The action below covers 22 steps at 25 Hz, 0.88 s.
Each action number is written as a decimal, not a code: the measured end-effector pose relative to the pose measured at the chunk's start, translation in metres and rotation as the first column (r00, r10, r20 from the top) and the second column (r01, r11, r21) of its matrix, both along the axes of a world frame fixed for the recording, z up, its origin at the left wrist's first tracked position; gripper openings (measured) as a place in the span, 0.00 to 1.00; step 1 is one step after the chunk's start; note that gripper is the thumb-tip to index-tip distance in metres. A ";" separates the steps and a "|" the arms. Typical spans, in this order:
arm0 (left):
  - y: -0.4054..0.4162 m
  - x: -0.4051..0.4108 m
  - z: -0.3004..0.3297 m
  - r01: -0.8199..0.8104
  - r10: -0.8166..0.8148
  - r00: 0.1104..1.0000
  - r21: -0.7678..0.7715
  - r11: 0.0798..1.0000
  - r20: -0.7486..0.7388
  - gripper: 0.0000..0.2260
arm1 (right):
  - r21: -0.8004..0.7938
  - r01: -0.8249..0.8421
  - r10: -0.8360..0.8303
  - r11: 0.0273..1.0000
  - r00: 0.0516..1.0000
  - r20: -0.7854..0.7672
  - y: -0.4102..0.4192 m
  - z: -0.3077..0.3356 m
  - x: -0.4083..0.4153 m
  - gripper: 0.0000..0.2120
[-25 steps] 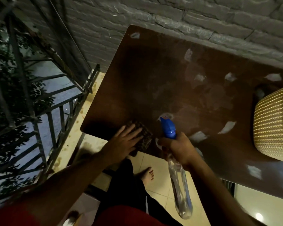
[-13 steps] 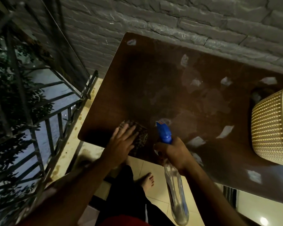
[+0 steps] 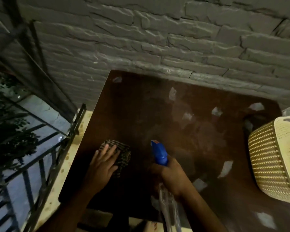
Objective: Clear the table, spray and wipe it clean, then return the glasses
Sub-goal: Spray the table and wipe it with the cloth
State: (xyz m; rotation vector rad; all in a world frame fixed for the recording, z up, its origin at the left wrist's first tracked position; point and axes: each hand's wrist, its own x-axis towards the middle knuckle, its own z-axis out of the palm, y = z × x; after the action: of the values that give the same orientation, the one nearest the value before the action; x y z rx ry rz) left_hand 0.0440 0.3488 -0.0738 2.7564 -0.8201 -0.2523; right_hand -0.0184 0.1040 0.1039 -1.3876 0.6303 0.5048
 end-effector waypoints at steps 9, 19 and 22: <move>-0.097 0.253 -0.004 -0.166 0.169 0.986 0.117 0.979 -0.013 0.23 | -0.076 0.147 -0.143 0.986 0.988 0.060 -0.003 -0.013 0.115 0.06; -0.124 0.341 -0.010 -0.264 0.263 0.964 0.023 0.964 0.038 0.24 | -0.181 0.262 -0.232 0.948 0.958 0.169 -0.039 -0.004 0.217 0.05; -0.136 0.355 -0.015 -0.292 0.292 0.956 0.007 0.956 0.021 0.24 | -0.178 0.246 -0.218 0.953 0.962 0.164 -0.042 -0.011 0.229 0.06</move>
State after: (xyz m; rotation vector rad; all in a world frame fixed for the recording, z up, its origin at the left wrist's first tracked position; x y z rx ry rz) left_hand 0.3991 0.2133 -0.0889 2.8453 -0.4056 -0.1711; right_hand 0.2103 0.0622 0.0933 -1.4966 0.7308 0.1553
